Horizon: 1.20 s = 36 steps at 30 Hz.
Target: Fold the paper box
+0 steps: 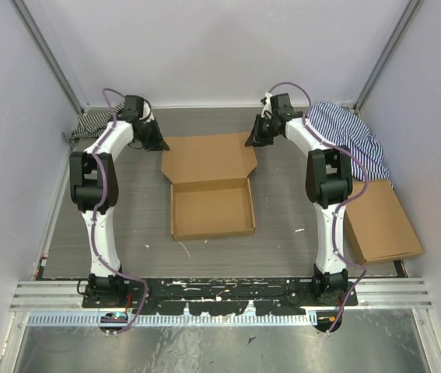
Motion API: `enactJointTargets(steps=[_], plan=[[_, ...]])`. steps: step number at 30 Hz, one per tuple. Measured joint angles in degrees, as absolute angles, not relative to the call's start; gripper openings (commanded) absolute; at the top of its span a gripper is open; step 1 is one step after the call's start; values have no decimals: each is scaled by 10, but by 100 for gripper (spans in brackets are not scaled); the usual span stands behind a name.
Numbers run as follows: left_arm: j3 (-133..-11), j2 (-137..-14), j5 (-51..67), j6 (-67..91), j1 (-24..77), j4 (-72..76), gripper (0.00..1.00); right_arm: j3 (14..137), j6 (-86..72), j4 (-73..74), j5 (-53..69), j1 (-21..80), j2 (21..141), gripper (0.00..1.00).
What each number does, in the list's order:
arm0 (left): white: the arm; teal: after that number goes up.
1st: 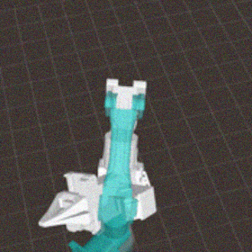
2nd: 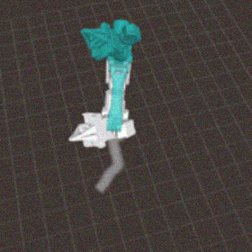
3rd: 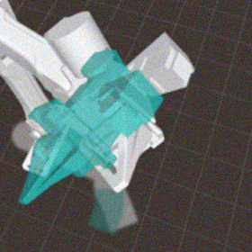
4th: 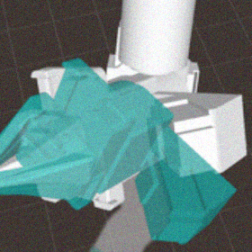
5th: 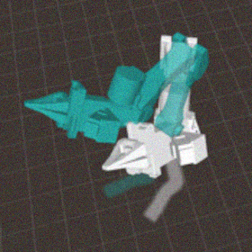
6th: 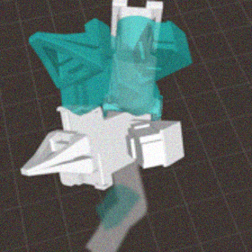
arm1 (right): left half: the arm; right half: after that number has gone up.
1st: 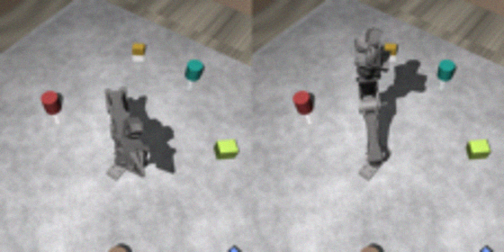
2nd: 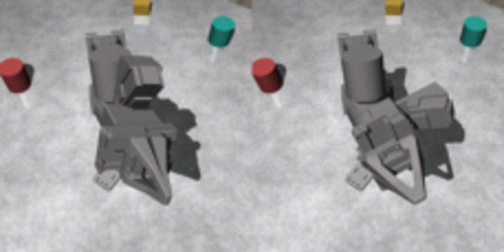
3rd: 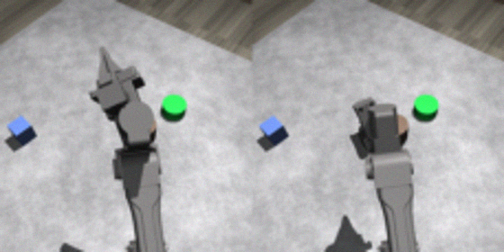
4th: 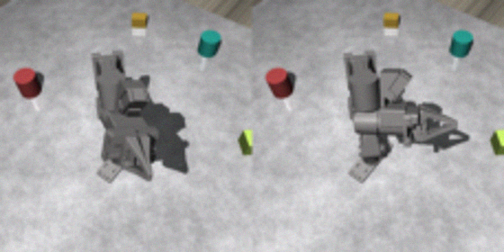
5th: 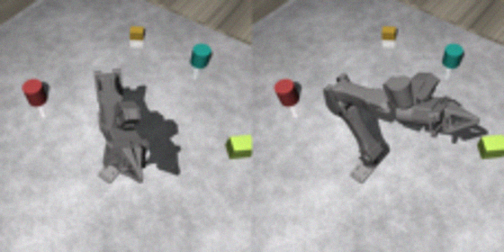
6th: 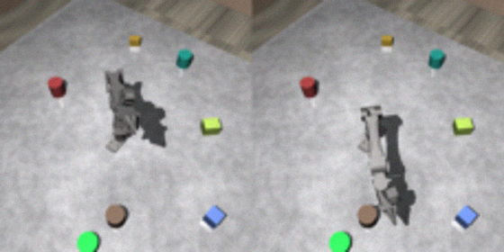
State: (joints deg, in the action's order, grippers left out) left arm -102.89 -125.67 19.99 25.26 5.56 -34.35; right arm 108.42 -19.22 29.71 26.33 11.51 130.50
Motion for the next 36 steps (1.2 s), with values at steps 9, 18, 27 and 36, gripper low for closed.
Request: enactJointTargets(steps=[9,18,27,36], plan=[[-958,-1146,142,242,74,-321,0,1007,-190,277,204,138,1232,47],[-690,-911,150,235,97,-51,0,886,-178,227,209,136,1099,60],[-476,-804,157,237,117,185,0,796,-149,216,247,136,1014,56],[-446,-693,114,196,168,219,0,706,-133,247,212,155,893,52]])
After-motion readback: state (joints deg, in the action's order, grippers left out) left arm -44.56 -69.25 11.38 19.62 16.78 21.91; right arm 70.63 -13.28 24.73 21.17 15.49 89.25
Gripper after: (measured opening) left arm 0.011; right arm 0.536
